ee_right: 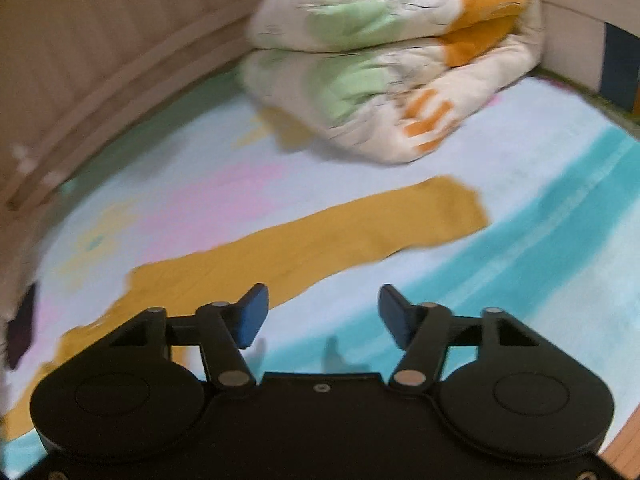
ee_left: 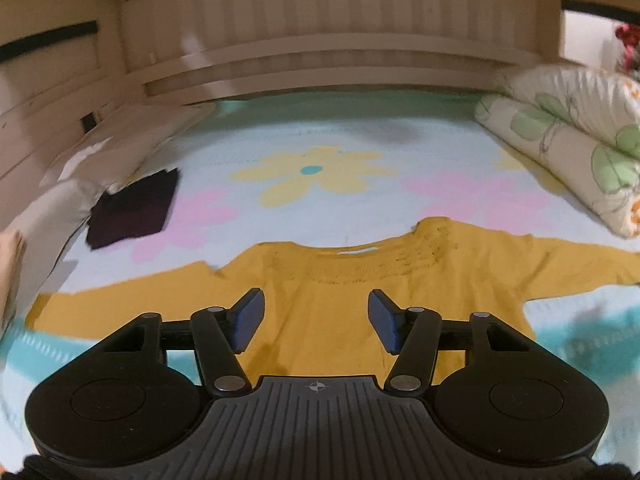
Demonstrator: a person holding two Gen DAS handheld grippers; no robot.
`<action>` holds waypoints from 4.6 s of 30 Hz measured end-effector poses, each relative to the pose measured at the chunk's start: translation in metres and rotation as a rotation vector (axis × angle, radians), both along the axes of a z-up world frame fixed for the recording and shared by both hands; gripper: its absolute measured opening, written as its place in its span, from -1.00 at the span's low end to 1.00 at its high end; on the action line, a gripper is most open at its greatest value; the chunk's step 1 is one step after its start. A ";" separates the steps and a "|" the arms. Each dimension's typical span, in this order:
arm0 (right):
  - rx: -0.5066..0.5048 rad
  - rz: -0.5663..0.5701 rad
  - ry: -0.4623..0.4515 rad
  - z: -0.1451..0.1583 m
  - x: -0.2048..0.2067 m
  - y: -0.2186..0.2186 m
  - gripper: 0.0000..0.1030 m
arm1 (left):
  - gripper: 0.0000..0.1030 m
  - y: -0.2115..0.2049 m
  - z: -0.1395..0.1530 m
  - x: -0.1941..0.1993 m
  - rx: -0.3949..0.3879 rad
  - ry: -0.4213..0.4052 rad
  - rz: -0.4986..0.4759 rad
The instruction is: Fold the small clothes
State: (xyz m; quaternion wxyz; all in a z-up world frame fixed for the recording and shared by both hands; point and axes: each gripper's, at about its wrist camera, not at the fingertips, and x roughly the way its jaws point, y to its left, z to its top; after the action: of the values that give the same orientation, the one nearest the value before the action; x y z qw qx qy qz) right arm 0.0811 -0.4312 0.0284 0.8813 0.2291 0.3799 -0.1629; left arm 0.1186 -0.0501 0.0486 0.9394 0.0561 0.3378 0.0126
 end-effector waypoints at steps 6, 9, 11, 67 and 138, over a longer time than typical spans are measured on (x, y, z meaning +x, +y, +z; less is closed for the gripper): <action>-0.020 -0.059 0.060 -0.046 0.035 -0.078 0.02 | -0.01 -0.001 -0.019 0.033 -0.013 0.057 -0.017; -0.041 -0.112 0.050 -0.064 0.045 -0.106 0.03 | -0.01 0.000 -0.023 0.045 -0.013 0.056 -0.012; -0.041 -0.141 0.051 -0.073 0.049 -0.121 0.03 | -0.01 -0.001 -0.028 0.054 -0.007 0.065 -0.011; 0.114 0.862 0.005 -0.018 0.206 0.448 -0.57 | -0.01 0.216 -0.008 0.104 -0.250 0.190 0.378; -0.064 0.625 0.023 -0.041 0.162 0.272 -0.06 | 0.19 0.252 -0.119 0.138 -0.510 0.314 0.248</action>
State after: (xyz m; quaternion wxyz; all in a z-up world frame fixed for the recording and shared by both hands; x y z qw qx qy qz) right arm 0.2427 -0.1594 -0.0122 0.8910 0.0715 0.4368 0.1012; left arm 0.2564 0.2021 -0.0708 0.8509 -0.2213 0.4753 0.0329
